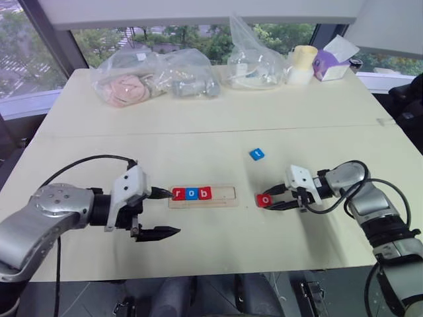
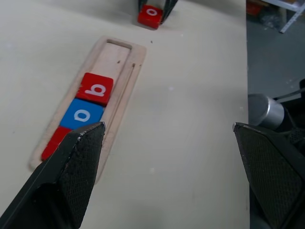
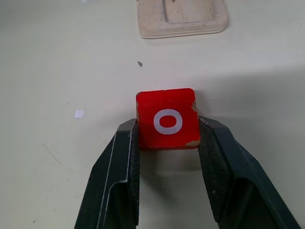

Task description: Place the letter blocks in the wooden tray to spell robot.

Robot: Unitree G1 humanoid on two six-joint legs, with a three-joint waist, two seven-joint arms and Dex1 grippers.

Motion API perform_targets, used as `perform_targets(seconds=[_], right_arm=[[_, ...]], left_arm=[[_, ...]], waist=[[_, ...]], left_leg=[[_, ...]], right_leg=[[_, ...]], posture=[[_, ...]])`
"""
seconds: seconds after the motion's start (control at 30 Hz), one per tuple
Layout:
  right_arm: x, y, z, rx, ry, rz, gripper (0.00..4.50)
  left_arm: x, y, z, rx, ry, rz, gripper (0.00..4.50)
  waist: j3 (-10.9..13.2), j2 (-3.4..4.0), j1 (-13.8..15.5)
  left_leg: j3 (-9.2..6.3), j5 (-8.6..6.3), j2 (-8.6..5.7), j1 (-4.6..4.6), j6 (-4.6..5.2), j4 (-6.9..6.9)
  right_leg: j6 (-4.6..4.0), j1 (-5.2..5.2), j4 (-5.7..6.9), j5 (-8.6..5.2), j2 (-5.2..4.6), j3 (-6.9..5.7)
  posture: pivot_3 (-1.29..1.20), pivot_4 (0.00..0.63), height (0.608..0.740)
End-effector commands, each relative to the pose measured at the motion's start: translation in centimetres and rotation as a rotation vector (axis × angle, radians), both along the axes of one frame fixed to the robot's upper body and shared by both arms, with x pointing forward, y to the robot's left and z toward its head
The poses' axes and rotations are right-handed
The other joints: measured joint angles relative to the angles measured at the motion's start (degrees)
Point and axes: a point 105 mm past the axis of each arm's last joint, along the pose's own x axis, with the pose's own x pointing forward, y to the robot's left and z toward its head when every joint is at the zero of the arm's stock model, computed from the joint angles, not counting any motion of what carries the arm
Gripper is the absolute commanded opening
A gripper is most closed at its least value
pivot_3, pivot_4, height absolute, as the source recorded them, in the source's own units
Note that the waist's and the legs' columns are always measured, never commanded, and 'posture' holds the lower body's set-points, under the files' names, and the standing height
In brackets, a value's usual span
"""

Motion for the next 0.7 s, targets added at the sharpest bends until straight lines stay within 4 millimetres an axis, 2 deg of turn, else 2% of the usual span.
perform_targets(seconds=[0.03,0.1,0.17,0.33,0.7], right_arm=[[0.8,2.2,3.7,0.107,-0.06,-0.007,1.23],[1.1,4.5,5.3,0.15,-0.09,-0.006,1.23],[1.2,6.4,5.9,0.171,-0.111,-0.01,1.23],[1.7,9.5,5.4,0.161,-0.144,-0.043,1.23],[1.1,11.7,3.5,0.124,-0.104,-0.031,1.23]], left_arm=[[0.6,0.8,0.7,0.016,-0.053,0.029,4.5],[1.3,1.7,0.8,0.035,-0.068,0.06,4.5],[1.9,2.5,0.7,0.054,-0.078,0.084,4.5],[2.1,2.8,0.3,0.061,-0.075,0.079,4.5],[2.3,2.2,-0.4,0.052,-0.075,0.08,4.5]], waist=[[0.0,0.0,-0.1],[0.0,0.02,-0.4],[0.0,0.02,-0.4],[0.0,0.01,0.3],[0.0,0.01,-0.2]], left_leg=[[0.0,0.0,0.0,0.0,0.0,0.0],[0.01,0.0,0.02,0.01,0.0,-0.02],[0.04,0.0,0.07,0.01,-0.01,-0.05],[0.02,-0.01,0.03,-0.13,-0.02,-0.08],[0.09,0.02,-0.09,-0.29,-0.04,-0.06]], right_leg=[[0.0,0.0,0.0,0.0,0.0,0.0],[0.0,-0.03,0.02,0.0,0.01,0.04],[-0.04,-0.13,0.07,0.02,0.04,0.14],[-0.04,-0.21,-0.01,0.02,0.05,0.1],[0.1,-0.5,0.11,0.11,0.03,0.23]], posture=[[0.0,0.15,0.74],[0.0,0.15,0.74],[0.0,0.15,0.74],[0.0,0.15,0.74],[0.0,0.15,0.74]])
